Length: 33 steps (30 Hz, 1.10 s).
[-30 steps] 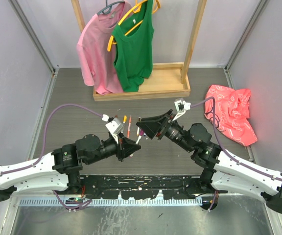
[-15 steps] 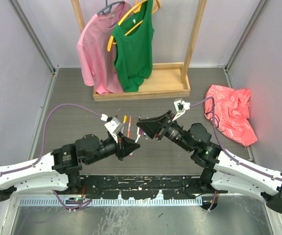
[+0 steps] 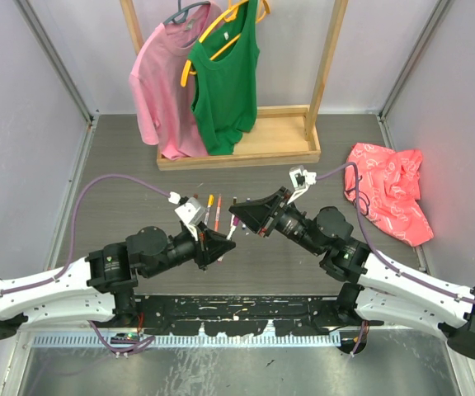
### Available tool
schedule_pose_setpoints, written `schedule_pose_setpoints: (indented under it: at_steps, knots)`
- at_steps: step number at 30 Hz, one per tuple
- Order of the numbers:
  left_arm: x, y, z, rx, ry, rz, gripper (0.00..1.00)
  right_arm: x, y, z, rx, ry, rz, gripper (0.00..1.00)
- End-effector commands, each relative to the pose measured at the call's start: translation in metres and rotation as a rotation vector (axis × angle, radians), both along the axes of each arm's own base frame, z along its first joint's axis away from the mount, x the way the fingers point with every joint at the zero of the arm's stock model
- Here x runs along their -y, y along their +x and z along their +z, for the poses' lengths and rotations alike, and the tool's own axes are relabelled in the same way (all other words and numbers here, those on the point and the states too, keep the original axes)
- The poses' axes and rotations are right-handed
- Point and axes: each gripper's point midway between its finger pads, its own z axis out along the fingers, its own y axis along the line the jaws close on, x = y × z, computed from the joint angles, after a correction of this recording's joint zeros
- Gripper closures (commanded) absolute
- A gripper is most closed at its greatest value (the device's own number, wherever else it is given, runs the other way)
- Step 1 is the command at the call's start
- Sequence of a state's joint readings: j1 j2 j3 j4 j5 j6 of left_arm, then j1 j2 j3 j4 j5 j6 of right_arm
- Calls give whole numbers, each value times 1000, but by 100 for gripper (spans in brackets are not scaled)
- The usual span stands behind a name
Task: Insert the pens into the pen caps
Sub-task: Press the pen cap onto the pen.
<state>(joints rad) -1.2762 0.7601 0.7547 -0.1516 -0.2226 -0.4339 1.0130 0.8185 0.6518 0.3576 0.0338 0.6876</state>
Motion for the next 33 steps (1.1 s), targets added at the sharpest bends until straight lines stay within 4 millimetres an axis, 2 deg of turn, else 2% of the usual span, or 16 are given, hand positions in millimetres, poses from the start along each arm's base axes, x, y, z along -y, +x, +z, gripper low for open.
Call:
schedule_pose_setpoints:
  at_steps: [1,5,8,13,17,23,29,33]
  knots:
    - [-3,5,36,32,-100,31,100,-1,-4,10,24,21,22,88]
    - [-4,9,43,41,-116,57,100,-4,-3,2,14,-22,22,99]
    - [-8,16,57,53,-179,103,100,-7,-3,-2,3,-38,37,100]
    - [-10,28,88,93,-221,165,100,-18,-6,-19,-35,-77,79,100]
    - [-12,34,112,129,-253,200,100,-30,-14,-30,-50,-68,133,100]
    - [-29,42,160,220,-303,251,100,-51,-34,-68,-90,-163,147,100]
    - [-46,42,202,289,-364,278,100,-61,-54,-110,-147,-241,176,100]
    - [-50,41,223,326,-390,278,100,-72,-74,-141,-179,-304,211,100]
